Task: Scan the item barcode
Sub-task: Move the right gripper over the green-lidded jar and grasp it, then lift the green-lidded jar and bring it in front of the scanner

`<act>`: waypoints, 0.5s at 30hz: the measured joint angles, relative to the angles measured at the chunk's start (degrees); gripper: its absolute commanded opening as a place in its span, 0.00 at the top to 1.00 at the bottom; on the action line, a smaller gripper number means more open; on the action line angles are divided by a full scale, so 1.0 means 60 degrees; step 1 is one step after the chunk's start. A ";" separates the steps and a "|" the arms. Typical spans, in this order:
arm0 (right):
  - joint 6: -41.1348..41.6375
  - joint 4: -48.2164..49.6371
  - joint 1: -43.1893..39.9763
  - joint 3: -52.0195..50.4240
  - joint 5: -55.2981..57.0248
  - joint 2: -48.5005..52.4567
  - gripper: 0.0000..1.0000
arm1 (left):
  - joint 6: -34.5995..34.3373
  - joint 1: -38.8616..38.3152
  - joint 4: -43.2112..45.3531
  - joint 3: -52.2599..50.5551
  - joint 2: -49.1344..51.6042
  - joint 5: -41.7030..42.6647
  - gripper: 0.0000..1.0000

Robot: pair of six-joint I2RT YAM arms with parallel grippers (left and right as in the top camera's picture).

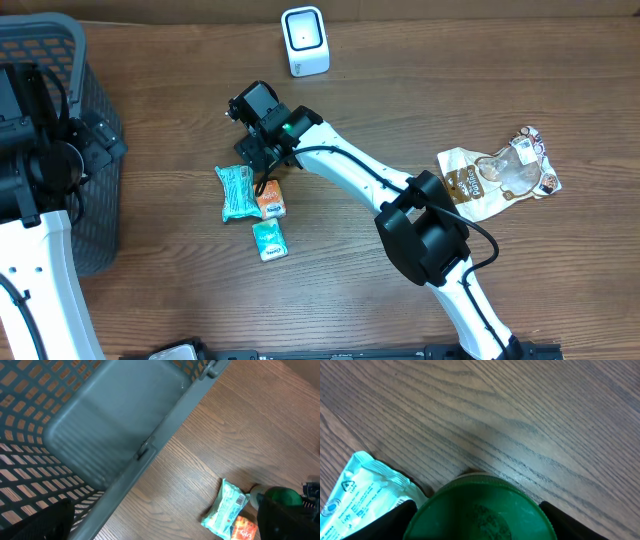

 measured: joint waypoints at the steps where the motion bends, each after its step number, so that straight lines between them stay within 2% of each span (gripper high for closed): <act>1: 0.0000 0.0004 0.0000 0.0000 -0.0004 0.0000 0.30 | 0.0000 0.0000 0.0000 0.0000 0.0000 0.0000 0.00; 4: 0.0018 -0.0117 -0.0004 0.0000 0.0040 0.0000 0.41 | 0.0000 0.0000 -0.0004 0.0000 0.0000 0.0000 0.00; 9: 0.0200 -0.0386 -0.0004 0.0084 0.0102 0.0000 0.45 | 0.0000 0.0000 0.0000 0.0000 0.0000 0.0000 0.01; 15: 0.1071 -0.1395 -0.0004 0.0393 0.0433 0.0000 0.57 | 0.0000 0.0000 0.0000 0.0000 0.0000 0.0000 0.00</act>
